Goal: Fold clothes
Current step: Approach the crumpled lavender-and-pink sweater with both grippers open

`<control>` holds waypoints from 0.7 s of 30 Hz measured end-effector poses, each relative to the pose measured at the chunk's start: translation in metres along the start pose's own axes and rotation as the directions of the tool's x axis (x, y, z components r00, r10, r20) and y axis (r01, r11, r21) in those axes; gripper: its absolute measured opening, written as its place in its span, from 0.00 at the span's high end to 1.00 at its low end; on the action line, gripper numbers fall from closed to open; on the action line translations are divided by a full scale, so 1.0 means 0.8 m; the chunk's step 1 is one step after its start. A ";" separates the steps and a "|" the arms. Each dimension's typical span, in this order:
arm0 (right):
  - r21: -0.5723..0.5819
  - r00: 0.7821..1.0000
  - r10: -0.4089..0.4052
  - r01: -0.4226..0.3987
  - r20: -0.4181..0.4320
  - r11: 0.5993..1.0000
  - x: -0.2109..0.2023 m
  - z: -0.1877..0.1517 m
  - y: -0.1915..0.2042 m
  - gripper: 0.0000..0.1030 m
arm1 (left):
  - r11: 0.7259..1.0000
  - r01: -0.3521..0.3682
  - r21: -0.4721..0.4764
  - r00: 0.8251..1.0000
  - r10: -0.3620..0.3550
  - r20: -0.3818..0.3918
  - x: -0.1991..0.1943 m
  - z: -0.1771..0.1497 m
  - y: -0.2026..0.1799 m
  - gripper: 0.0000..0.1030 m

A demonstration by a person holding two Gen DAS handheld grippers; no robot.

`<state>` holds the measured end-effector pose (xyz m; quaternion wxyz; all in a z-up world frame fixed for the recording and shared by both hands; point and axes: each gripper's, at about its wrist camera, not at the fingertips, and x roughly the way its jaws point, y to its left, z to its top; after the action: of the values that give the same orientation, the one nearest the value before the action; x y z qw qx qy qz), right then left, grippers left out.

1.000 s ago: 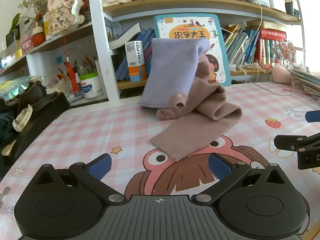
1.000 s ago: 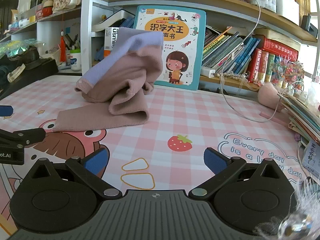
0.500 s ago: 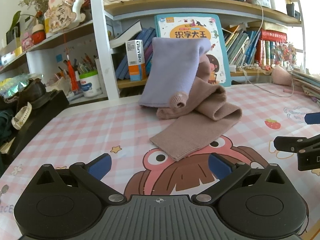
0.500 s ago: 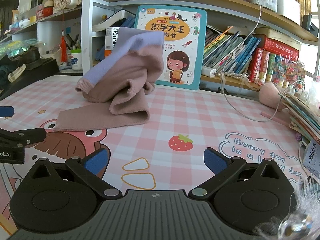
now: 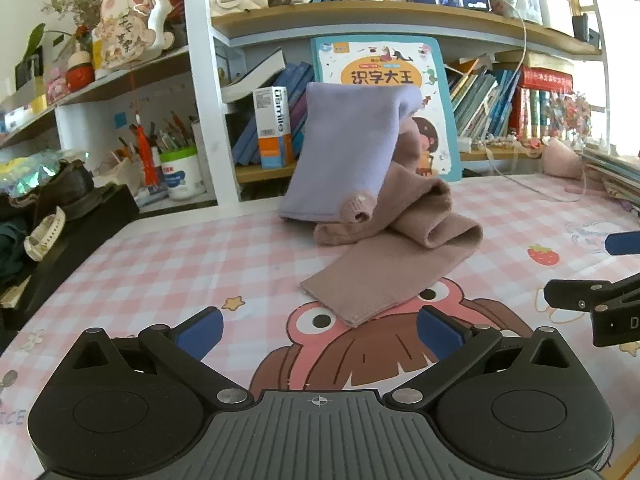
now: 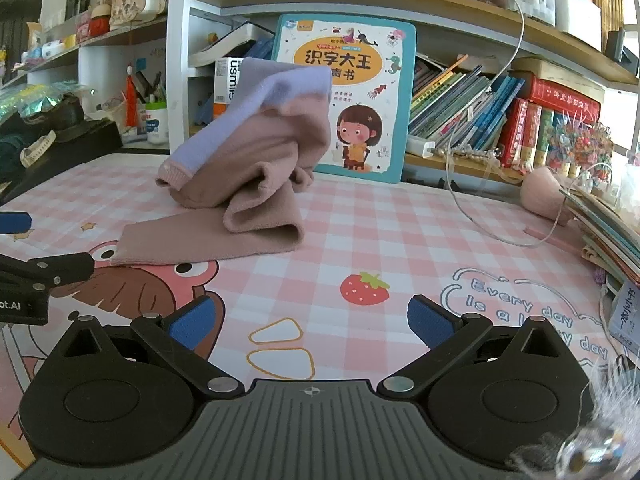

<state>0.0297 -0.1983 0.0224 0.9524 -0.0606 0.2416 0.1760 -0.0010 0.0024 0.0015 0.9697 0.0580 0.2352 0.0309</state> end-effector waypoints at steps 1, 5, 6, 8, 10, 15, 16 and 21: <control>0.001 1.000 0.000 0.000 -0.004 1.000 0.001 0.000 0.000 0.00 | 1.000 -0.023 0.003 1.000 0.023 -0.001 0.000 0.000 -0.001 0.00; 0.003 1.000 -0.016 0.016 -0.012 1.000 0.003 0.001 -0.001 0.00 | 1.000 -0.022 0.007 1.000 0.022 -0.007 0.001 0.000 -0.001 0.00; 0.002 1.000 -0.016 0.016 -0.011 1.000 0.003 0.001 -0.001 0.00 | 1.000 -0.021 0.006 1.000 0.021 -0.009 0.002 0.000 -0.001 0.00; 0.002 1.000 -0.008 0.008 -0.011 1.000 0.003 0.001 -0.002 0.00 | 1.000 -0.015 0.004 1.000 0.015 -0.014 0.002 0.000 0.000 0.00; 0.000 1.000 -0.004 0.004 -0.012 1.000 0.003 0.001 -0.002 0.00 | 1.000 -0.011 0.003 1.000 0.011 -0.020 0.003 0.000 0.001 0.00; -0.009 1.000 0.000 0.000 -0.015 1.000 0.004 0.001 0.000 0.00 | 0.999 -0.034 0.013 0.999 0.034 -0.013 0.001 -0.001 -0.003 0.00; -0.012 1.000 0.002 -0.002 -0.017 1.000 0.005 0.001 0.001 0.00 | 0.999 -0.034 0.014 0.999 0.034 -0.009 0.000 -0.001 -0.003 0.00; -0.012 1.000 0.004 -0.004 -0.023 1.000 0.006 0.001 0.001 0.00 | 1.000 -0.025 0.014 1.000 0.026 -0.012 0.001 0.000 -0.003 0.00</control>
<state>0.0336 -0.1960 0.0212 0.9487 -0.0677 0.2518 0.1787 -0.0001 0.0002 0.0010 0.9674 0.0673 0.2407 0.0420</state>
